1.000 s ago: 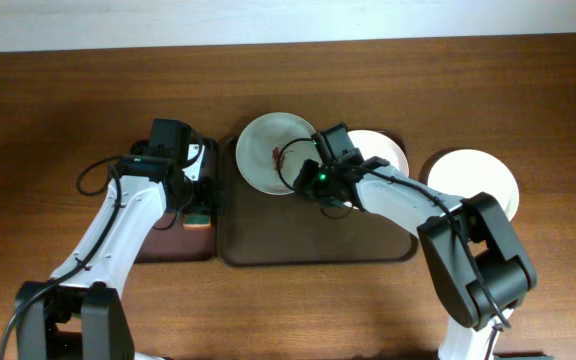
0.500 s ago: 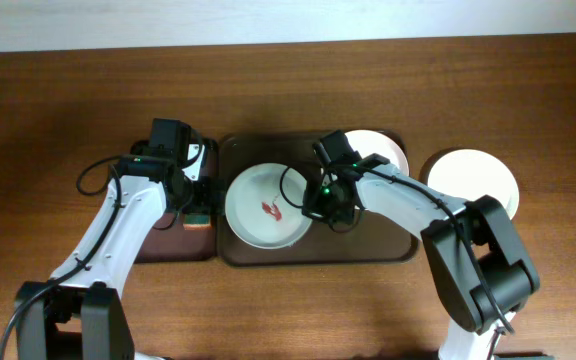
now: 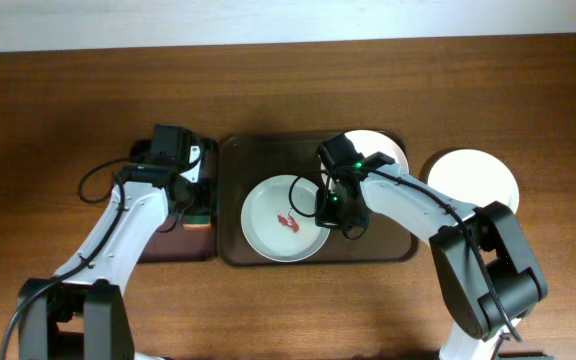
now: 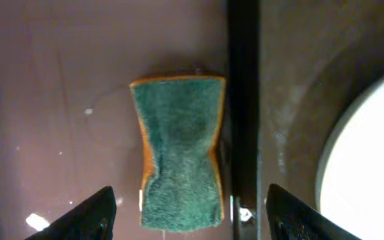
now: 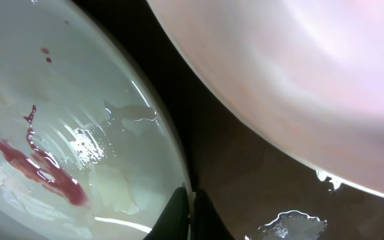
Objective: Clean dirty plates on tray and stack at the side
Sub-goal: 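Pick up the sponge with the left gripper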
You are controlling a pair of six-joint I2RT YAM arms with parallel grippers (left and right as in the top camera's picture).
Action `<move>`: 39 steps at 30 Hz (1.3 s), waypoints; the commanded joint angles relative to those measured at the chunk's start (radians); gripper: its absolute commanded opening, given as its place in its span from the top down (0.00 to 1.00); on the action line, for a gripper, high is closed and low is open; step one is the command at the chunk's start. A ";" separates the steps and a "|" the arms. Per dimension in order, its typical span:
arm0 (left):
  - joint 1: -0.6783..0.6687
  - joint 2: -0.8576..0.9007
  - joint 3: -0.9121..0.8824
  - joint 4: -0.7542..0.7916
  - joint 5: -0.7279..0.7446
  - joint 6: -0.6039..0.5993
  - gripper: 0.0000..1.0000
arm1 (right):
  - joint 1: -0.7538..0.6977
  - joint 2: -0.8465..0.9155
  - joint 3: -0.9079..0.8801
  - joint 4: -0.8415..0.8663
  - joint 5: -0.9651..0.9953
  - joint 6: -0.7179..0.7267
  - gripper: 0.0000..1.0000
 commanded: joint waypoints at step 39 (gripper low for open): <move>0.003 -0.352 -0.126 0.142 -0.121 -0.020 1.00 | -0.006 -0.009 -0.011 -0.013 0.053 -0.013 0.96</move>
